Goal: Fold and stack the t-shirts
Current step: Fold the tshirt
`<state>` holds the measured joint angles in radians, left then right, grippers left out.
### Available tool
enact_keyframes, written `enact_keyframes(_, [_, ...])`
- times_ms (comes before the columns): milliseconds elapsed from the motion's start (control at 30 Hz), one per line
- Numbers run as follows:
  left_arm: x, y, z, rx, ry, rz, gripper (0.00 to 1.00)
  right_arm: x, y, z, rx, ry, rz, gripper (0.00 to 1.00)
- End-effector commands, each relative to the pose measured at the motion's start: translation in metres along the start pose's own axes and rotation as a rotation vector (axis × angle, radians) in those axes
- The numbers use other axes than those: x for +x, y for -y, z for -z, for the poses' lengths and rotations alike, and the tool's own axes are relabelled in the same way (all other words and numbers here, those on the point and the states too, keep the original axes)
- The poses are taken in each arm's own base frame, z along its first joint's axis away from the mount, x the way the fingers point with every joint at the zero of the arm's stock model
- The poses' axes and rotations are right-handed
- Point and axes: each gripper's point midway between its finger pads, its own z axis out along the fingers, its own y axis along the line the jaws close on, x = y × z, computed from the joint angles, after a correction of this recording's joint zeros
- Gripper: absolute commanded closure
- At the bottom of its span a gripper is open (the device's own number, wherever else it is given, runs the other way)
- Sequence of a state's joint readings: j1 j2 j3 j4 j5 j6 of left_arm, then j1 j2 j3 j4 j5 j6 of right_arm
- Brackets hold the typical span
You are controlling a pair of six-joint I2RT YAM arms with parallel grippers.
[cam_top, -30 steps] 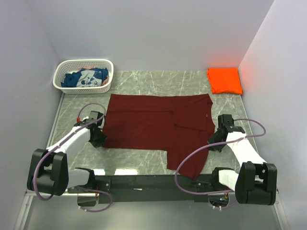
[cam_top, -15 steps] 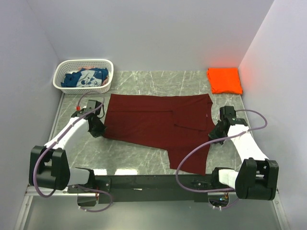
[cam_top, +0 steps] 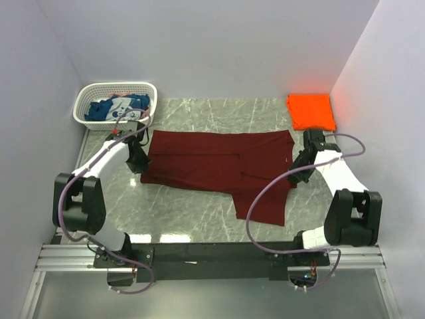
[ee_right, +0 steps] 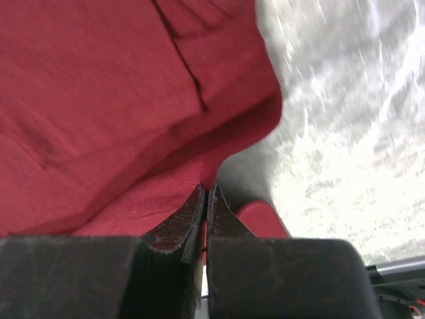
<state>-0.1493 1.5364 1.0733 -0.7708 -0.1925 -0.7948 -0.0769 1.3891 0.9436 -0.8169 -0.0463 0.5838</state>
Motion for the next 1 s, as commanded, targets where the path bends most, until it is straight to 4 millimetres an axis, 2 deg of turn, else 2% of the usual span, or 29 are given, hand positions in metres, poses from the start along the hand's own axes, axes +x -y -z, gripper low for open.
enact_keyframes(0, [-0.024, 0.004, 0.001, -0.015, 0.044, -0.013, 0.99, -0.031, -0.014, 0.009, -0.025, 0.063, 0.014, 1.0])
enact_keyframes(233, [-0.034, 0.005, -0.015, -0.028, 0.032, 0.009, 0.99, -0.056, -0.02, -0.004, -0.031, 0.049, -0.002, 1.0])
enact_keyframes(500, [-0.043, 0.022, -0.033, 0.003, 0.006, 0.016, 0.99, -0.073, -0.031, -0.014, -0.055, 0.038, -0.022, 1.0])
enact_keyframes(967, [-0.062, 0.042, -0.046, 0.025, 0.026, -0.007, 0.99, -0.076, -0.02, -0.038, -0.02, 0.013, -0.063, 1.0])
